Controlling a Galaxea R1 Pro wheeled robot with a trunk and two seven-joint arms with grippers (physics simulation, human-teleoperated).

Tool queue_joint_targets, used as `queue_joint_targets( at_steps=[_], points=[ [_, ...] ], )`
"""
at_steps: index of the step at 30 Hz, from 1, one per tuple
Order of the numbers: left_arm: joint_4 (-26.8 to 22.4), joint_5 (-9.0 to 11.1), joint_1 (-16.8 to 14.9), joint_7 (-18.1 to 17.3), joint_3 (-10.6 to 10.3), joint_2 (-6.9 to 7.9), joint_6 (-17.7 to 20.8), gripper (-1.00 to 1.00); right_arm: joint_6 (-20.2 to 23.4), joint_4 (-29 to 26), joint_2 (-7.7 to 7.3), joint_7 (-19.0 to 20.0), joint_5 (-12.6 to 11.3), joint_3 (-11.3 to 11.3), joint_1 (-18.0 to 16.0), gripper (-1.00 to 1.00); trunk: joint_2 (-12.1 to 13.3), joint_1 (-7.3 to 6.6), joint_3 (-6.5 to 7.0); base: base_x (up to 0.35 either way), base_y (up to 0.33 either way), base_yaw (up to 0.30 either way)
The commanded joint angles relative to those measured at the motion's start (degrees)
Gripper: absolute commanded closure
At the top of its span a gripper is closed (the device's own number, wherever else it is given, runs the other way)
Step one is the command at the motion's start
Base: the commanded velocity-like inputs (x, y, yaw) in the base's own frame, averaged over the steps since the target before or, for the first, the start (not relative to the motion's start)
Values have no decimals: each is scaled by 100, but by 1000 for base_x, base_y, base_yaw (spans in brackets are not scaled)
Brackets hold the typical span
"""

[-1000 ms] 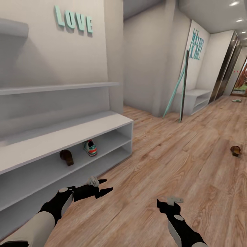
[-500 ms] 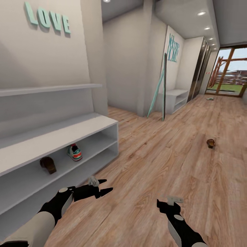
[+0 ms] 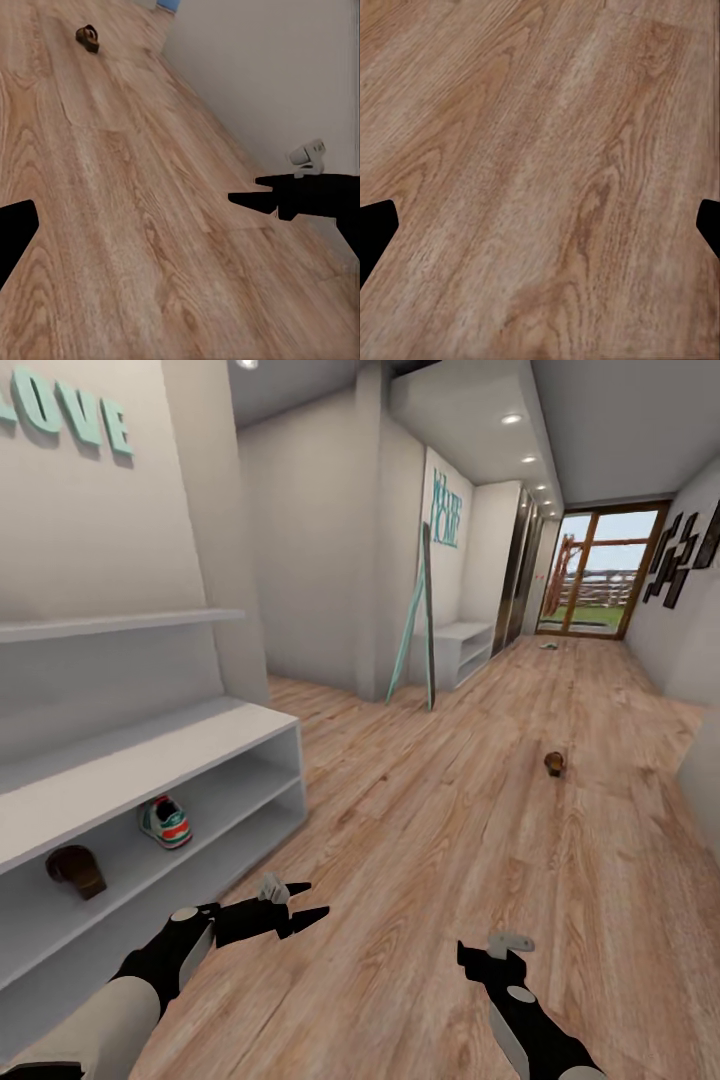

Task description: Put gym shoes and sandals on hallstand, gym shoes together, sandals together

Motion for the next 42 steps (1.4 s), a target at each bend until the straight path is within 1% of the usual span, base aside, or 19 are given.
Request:
queue_joint_targets(
  at_steps=[1, 8, 30, 35, 42],
  points=[
    [3, 8, -2, -13, 0, 2, -35, -100, -31, 7, 5, 2, -50, -12, -5, -100, -2, -1, -1, 0, 0, -297],
    [3, 8, -2, -13, 0, 3, -35, -100, -31, 7, 5, 2, -54, -12, -5, -100, -2, -1, 19, 0, 0, -298],
    [3, 8, -2, -4, 0, 2, -35, -100, -31, 3, 5, 2, -53, -12, -5, -100, -2, -1, 21, 6, 0, -300],
    [3, 8, -2, -4, 0, 0, -35, -100, -31, 5, 5, 2, -54, -12, -5, -100, -2, -1, 21, 193, 0, -300],
    [3, 8, -2, -4, 0, 0, -35, -100, -31, 5, 5, -1, -51, -12, -5, -100, -2, -1, 21, 322, 0, -281]
  ],
)
